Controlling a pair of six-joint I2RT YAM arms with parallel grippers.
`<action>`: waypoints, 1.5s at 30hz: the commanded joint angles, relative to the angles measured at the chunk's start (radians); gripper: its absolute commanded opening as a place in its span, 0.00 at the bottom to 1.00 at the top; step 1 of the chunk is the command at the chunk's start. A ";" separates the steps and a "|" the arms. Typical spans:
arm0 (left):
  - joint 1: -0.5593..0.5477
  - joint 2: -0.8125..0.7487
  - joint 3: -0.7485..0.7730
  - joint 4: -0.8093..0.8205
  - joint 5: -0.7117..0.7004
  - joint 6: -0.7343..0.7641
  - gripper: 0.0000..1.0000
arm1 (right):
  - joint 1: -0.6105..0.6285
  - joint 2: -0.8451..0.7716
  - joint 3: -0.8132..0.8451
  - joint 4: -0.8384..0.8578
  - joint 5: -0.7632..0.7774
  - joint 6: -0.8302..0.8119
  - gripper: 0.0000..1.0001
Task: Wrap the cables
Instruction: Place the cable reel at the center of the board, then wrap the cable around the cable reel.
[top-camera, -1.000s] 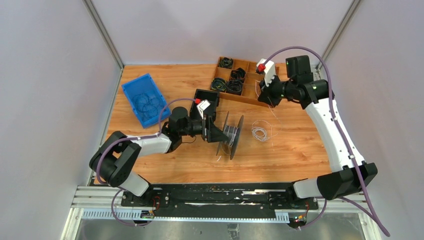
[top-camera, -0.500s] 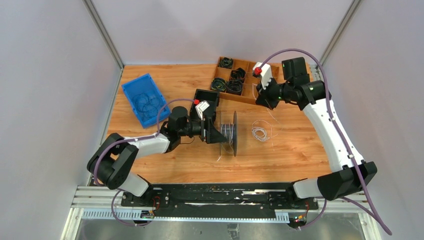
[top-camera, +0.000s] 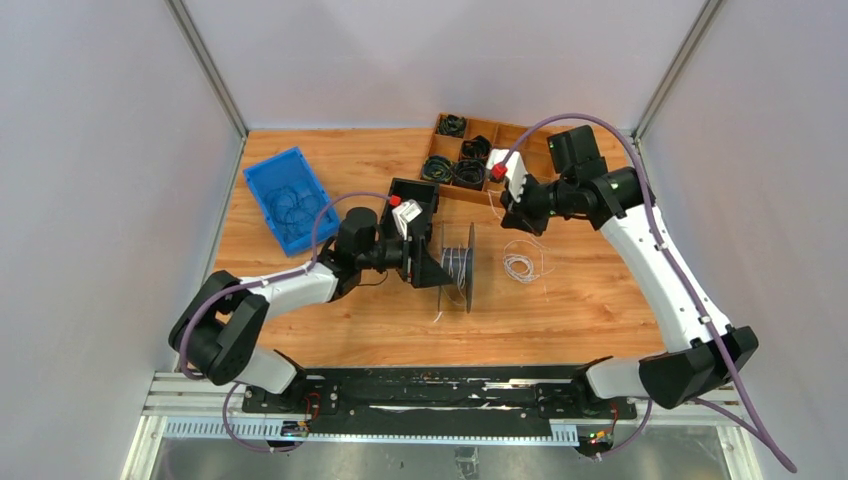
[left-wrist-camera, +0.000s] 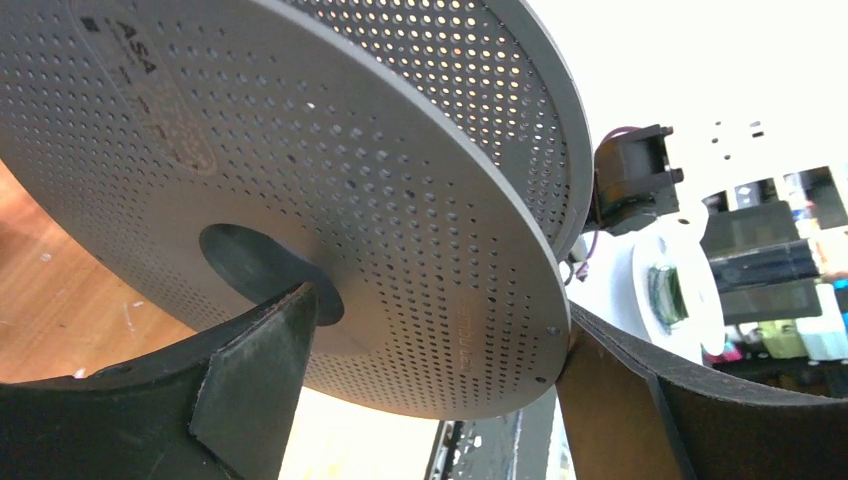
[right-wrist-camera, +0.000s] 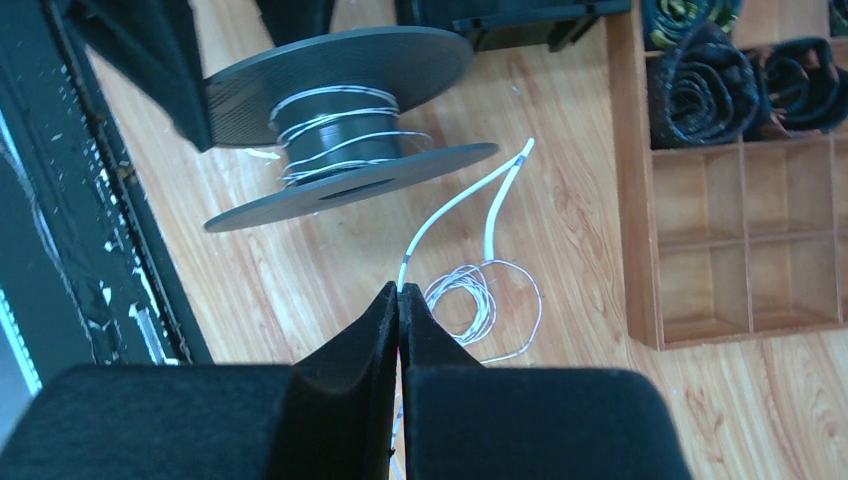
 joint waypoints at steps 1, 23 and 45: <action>0.010 -0.029 0.061 -0.138 -0.003 0.143 0.86 | 0.051 -0.018 -0.001 -0.115 -0.057 -0.122 0.01; 0.010 -0.125 0.176 -0.482 -0.094 0.543 0.53 | 0.179 0.035 -0.006 -0.195 0.034 -0.257 0.01; 0.010 -0.212 0.291 -0.625 -0.183 0.756 0.83 | 0.194 0.111 0.059 -0.242 0.115 -0.510 0.01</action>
